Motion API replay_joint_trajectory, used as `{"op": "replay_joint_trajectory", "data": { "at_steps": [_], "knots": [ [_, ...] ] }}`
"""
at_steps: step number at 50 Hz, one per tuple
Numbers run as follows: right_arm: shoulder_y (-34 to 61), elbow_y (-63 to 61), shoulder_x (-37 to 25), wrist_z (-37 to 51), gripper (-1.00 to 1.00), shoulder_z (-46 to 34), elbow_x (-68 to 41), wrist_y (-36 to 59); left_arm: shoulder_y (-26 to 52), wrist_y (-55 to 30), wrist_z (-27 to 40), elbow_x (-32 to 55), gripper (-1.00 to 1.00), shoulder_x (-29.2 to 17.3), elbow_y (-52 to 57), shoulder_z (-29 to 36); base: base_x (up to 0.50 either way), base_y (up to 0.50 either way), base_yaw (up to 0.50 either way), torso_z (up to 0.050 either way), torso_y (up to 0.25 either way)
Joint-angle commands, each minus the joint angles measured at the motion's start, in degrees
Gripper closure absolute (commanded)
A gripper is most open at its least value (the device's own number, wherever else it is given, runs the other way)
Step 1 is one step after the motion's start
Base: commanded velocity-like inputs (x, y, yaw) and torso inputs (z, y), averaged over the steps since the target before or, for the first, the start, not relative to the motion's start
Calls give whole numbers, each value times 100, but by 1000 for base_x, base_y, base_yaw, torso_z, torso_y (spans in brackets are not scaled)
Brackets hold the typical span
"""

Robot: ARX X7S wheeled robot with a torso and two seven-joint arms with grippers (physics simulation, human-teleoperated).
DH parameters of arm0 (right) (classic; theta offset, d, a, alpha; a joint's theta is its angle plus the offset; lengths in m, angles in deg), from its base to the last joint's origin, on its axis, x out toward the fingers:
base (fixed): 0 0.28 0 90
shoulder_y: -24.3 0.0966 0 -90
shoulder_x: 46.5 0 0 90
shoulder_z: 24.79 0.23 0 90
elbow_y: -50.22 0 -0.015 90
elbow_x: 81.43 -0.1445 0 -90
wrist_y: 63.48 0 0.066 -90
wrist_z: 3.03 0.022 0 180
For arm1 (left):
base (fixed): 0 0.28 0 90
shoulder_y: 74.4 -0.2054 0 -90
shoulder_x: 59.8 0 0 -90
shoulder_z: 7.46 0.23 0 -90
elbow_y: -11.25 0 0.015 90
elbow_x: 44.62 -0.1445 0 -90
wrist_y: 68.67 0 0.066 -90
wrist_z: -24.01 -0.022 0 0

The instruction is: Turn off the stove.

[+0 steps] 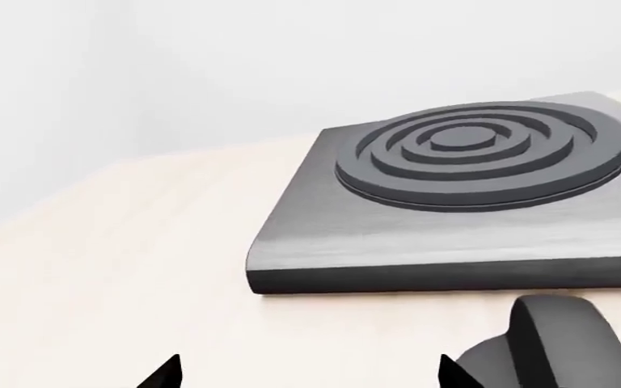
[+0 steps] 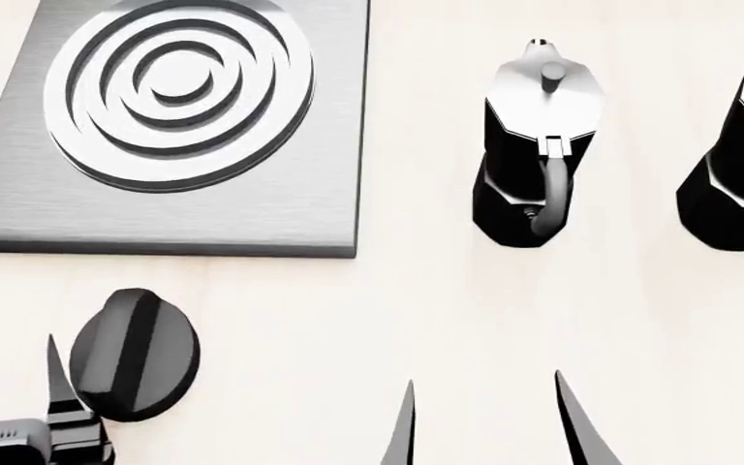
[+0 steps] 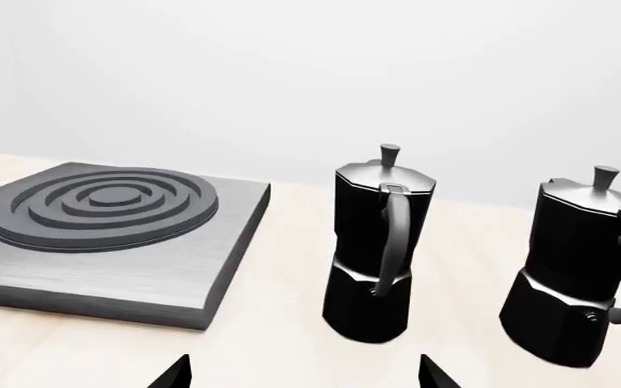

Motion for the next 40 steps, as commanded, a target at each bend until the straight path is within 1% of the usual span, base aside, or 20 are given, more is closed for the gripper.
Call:
{"op": "replay_joint_trajectory", "data": {
  "at_steps": [1, 11, 20, 40],
  "knots": [
    [19, 19, -7, 10, -100, -11, 4, -1, -91, 37, 32, -94, -100, -114, 296, 20, 0, 0, 0, 0, 0],
    [48, -7, -12, 8, -100, -23, -19, 30, -159, 48, 192, -258, -100, -174, 581, -25, 0, 0, 0, 0, 0],
    [95, -25, -19, 19, -100, -17, -23, 61, -183, 60, 165, -363, -100, -255, 784, 53, 0, 0, 0, 0, 0],
    [313, -183, -18, 11, -100, -39, -49, 278, -288, -14, -85, -71, -100, -457, 1391, 82, 0, 0, 0, 0, 0]
  ]
}}
